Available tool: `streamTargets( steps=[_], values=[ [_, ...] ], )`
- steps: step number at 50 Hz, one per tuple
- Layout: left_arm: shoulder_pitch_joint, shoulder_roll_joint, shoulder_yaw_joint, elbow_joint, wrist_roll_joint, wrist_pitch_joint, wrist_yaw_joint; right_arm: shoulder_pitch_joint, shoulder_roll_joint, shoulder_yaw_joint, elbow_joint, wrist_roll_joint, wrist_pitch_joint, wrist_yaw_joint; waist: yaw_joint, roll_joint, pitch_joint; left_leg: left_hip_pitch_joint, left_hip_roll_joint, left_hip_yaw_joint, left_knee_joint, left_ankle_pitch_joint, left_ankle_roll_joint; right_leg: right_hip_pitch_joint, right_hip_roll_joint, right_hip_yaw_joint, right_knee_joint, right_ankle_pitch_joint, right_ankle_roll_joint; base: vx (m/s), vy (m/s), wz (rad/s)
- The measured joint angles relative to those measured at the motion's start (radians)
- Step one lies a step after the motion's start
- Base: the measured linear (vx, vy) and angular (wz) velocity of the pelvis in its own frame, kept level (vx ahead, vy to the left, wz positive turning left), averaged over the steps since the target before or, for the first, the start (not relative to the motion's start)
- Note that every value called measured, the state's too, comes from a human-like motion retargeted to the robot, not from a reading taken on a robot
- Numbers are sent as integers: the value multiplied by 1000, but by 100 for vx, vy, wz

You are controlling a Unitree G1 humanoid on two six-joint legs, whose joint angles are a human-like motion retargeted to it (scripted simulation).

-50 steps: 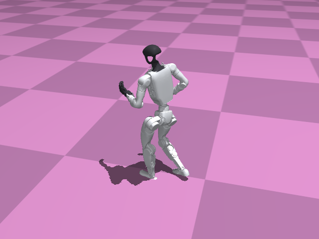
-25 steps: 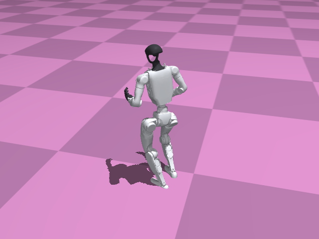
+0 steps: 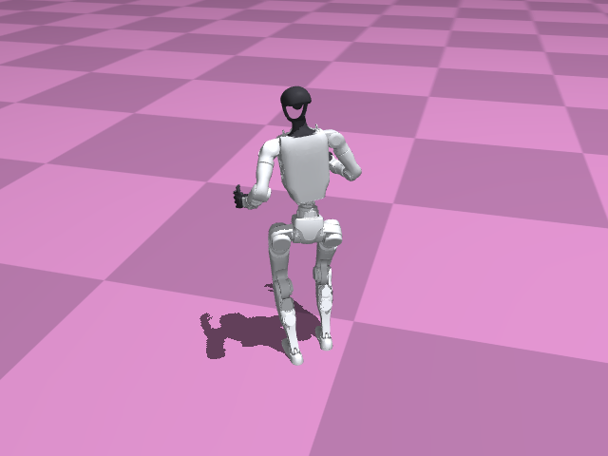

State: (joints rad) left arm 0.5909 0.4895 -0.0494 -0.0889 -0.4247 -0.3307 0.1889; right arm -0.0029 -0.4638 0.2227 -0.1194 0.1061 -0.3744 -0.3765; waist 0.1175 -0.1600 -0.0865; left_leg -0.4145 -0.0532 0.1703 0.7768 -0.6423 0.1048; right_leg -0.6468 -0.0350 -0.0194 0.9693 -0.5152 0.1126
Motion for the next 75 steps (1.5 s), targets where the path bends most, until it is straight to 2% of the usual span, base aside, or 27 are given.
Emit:
streamTargets(
  steps=[3,5,7,10,12,13,15,18,23,28,32,35,37,39,40,42,45,48,51,53,56,59,65,70,75],
  values=[
    [-105,-17,10,31,37,-9,46,62,-8,-25,-11,-21,-3,21,-54,-39,7,34,-72,22,-90,-32,34,-54,-140,-42,229,12,-11,-24,5,-34],
    [-184,-11,-2,78,63,-17,65,78,-13,-53,-60,-21,0,53,-81,-89,9,97,-162,19,-270,47,55,-54,-228,-24,298,6,3,-20,4,-21],
    [-196,-4,-14,101,71,-20,65,74,-13,-50,-96,-21,-6,70,-80,-97,-7,94,-174,22,-313,100,46,3,-240,-42,234,4,11,-19,-2,-65],
    [-202,6,-44,130,71,-18,53,39,-10,-22,-114,-16,-15,89,-47,-64,-43,38,-116,22,-266,145,20,119,-179,-98,-16,-23,-2,-17,-7,-129],
    [-228,6,-74,141,64,-18,41,18,-8,11,-88,-3,-13,100,-25,-23,-70,-22,-49,27,-181,128,11,172,-113,-125,-181,-29,-18,-17,-7,-150],
    [-243,2,-92,139,63,-18,38,26,-4,33,-65,2,-8,106,-27,-17,-73,-41,-39,31,-146,115,11,174,-108,-124,-195,-46,-22,-17,-6,-144],
    [-345,-14,-140,166,68,-26,49,7,2,90,76,22,-6,121,-17,59,-106,-86,50,3,-95,62,1,240,5,-130,-403,11,-46,-10,-4,-155],
    [-520,-44,-222,163,88,-48,82,76,24,171,319,38,21,155,-70,106,-122,-60,72,-18,-133,55,-21,265,46,-102,-468,36,-52,-9,-1,-98],
    [-771,-71,-290,51,84,-111,122,282,10,213,494,80,35,215,-208,142,-123,-15,81,1,-180,62,-59,222,53,-64,-371,31,-38,-8,2,-68],
    [-904,-46,-299,-10,89,-143,148,441,-68,134,362,125,-23,279,-320,123,-105,49,44,57,-283,101,-71,150,-25,-76,-232,-22,-39,-5,0,-86],
    [-844,-51,-294,72,68,-121,141,447,-71,70,235,130,-34,287,-332,83,-95,89,5,91,-328,110,-54,132,-94,-97,-187,-88,-50,-3,-8,-84],
    [-700,-73,-289,195,52,-91,134,342,-42,58,187,114,-30,241,-286,51,-75,92,-6,103,-282,107,-30,141,-110,-88,-179,-117,-54,1,-12,-78],
    [-568,-73,-282,263,57,-81,123,204,-31,79,176,88,-24,176,-221,46,-44,66,11,68,-182,97,-21,166,-83,-73,-204,-113,-57,4,-13,-110],
    [-415,-57,-269,281,58,-75,111,62,-34,99,155,63,-29,110,-136,59,-10,12,33,-23,-41,94,-38,188,-28,-53,-229,-97,-59,1,-13,-140],
    [-335,-44,-258,275,53,-72,103,-8,-40,105,139,50,-32,77,-91,73,4,-19,44,-65,26,93,-49,199,5,-47,-245,-86,-59,2,-9,-153],
    [-153,-11,-202,212,8,-60,83,-146,-58,119,109,18,-43,3,-1,148,2,-80,125,-119,133,62,-64,253,120,-48,-382,-10,-68,3,-6,-136],
    [55,24,-132,150,-72,-56,64,-264,-93,94,52,-7,-51,-62,81,176,-19,-102,151,-125,145,46,-52,292,157,-42,-478,38,-56,6,-2,-56],
    [122,17,-86,146,-99,-58,71,-274,-106,56,37,-31,-49,-87,103,187,-38,-82,152,-102,93,36,-44,315,151,-53,-524,54,-39,7,1,-2],
    [88,-8,-56,161,-80,-61,86,-204,-99,35,80,-54,-35,-77,88,207,-53,-69,161,-87,70,13,-48,306,148,-71,-503,40,-34,2,1,3],
    [-30,-28,-56,204,-37,-59,108,-126,-84,11,148,-63,-28,-42,56,181,-60,-10,106,-74,-65,47,-43,324,100,-78,-540,35,-28,10,4,41],
    [-190,-66,-57,223,5,-55,128,30,-41,20,269,-53,2,14,-5,190,-68,14,92,-73,-100,47,-59,312,80,-92,-490,8,-38,2,2,19],
    [-433,-99,-103,275,26,-53,138,177,7,2,404,6,17,112,-83,158,-71,121,13,-77,-327,140,-72,305,12,-95,-452,-19,-40,4,2,53],
    [-682,-122,-180,203,-19,-74,63,422,62,-9,475,152,42,249,-211,164,-59,159,-14,-101,-365,163,-104,283,-17,-83,-348,-51,-47,-2,0,6],
    [-697,-136,-239,159,-79,-77,-22,445,62,-46,402,222,39,298,-221,152,-42,183,-29,-113,-383,177,-100,295,-25,-70,-345,-57,-33,0,-3,-14],
    [-558,-125,-281,188,-100,-43,-100,278,17,-44,329,175,36,268,-160,140,-9,177,-22,-112,-309,141,-85,317,-18,-67,-347,-68,-18,1,-5,-31]
  ],
)
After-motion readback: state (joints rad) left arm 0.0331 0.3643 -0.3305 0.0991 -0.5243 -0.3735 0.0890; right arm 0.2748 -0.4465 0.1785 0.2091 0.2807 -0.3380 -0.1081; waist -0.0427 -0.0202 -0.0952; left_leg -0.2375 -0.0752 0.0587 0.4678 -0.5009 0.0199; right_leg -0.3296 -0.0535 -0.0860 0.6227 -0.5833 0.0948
